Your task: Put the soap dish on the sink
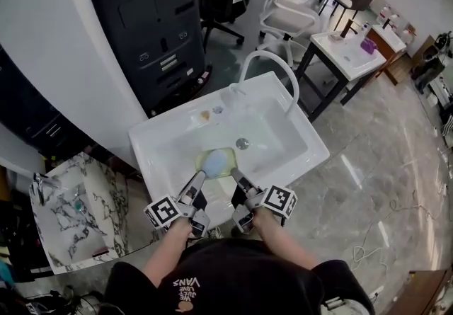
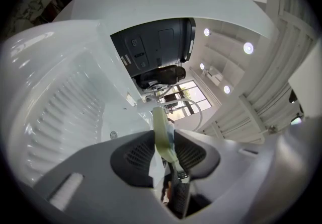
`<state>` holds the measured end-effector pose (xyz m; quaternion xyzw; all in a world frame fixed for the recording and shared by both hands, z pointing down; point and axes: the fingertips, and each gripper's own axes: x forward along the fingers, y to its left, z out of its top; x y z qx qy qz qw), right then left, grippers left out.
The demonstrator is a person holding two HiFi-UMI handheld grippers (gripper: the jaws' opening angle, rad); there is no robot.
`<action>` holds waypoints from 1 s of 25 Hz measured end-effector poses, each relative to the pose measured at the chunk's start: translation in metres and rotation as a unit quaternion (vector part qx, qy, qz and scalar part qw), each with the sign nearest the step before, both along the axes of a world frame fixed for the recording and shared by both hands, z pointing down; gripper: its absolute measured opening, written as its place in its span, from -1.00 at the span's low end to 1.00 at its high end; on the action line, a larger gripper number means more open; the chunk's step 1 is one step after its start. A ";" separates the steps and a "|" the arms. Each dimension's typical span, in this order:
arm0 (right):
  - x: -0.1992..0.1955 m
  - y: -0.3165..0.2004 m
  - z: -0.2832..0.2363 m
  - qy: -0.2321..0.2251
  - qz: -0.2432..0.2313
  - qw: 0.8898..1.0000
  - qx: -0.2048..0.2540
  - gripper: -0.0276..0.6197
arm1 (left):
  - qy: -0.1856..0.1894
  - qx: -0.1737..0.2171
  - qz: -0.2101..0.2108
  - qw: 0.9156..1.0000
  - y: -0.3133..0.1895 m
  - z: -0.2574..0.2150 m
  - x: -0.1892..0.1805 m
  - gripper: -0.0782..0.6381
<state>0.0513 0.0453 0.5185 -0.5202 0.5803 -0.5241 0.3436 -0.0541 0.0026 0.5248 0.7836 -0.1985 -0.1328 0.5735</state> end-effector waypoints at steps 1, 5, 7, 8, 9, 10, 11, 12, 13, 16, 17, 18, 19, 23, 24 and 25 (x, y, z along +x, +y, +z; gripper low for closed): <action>0.000 -0.003 0.000 0.001 -0.001 1.000 -0.002 -0.69 | 0.000 -0.006 -0.003 1.000 -0.002 0.002 0.000 -0.31; 0.003 -0.017 0.004 0.003 -0.015 1.000 -0.008 -0.69 | 0.002 -0.017 -0.017 1.000 -0.012 0.008 0.001 -0.31; 0.006 -0.025 0.006 0.006 -0.025 1.000 -0.009 -0.69 | -0.005 -0.009 -0.024 1.000 -0.020 0.008 0.004 -0.31; 0.007 -0.030 0.008 0.007 -0.030 0.999 -0.010 -0.69 | -0.008 -0.005 -0.027 1.000 -0.023 0.008 0.006 -0.31; 0.009 -0.034 0.010 0.008 -0.036 0.999 -0.010 -0.69 | -0.011 -0.004 -0.031 0.999 -0.027 0.010 0.008 -0.31; 0.010 -0.039 0.012 0.010 -0.042 0.999 -0.012 -0.69 | -0.014 -0.003 -0.036 0.999 -0.030 0.011 0.009 -0.31; 0.011 -0.044 0.014 0.010 -0.049 0.999 -0.013 -0.69 | -0.016 -0.002 -0.041 0.999 -0.034 0.014 0.010 -0.31; 0.012 -0.049 0.017 0.010 -0.056 0.998 -0.015 -0.69 | -0.017 -0.002 -0.046 0.999 -0.038 0.016 0.010 -0.31; 0.014 -0.055 0.019 0.010 -0.064 0.998 -0.017 -0.69 | -0.019 -0.002 -0.052 0.998 -0.042 0.018 0.011 -0.31; 0.017 -0.070 0.027 0.009 -0.084 0.996 -0.023 -0.69 | -0.023 -0.001 -0.065 0.998 -0.054 0.025 0.014 -0.31; 0.018 -0.074 0.030 0.008 -0.091 0.995 -0.026 -0.69 | -0.025 -0.002 -0.069 0.997 -0.057 0.027 0.015 -0.31; 0.020 -0.079 0.032 0.007 -0.098 0.995 -0.029 -0.69 | -0.027 -0.004 -0.073 0.997 -0.060 0.030 0.016 -0.31; 0.021 -0.083 0.035 0.007 -0.106 0.994 -0.032 -0.69 | -0.029 -0.006 -0.078 0.997 -0.063 0.032 0.018 -0.31; 0.028 -0.101 0.043 0.007 -0.132 0.990 -0.040 -0.69 | -0.033 -0.009 -0.094 0.995 -0.076 0.040 0.023 -0.31; 0.029 -0.105 0.046 0.009 -0.138 0.990 -0.041 -0.69 | -0.033 -0.010 -0.097 0.995 -0.079 0.042 0.024 -0.31; 0.030 -0.110 0.048 0.010 -0.144 0.989 -0.042 -0.69 | -0.033 -0.011 -0.101 0.994 -0.083 0.043 0.026 -0.31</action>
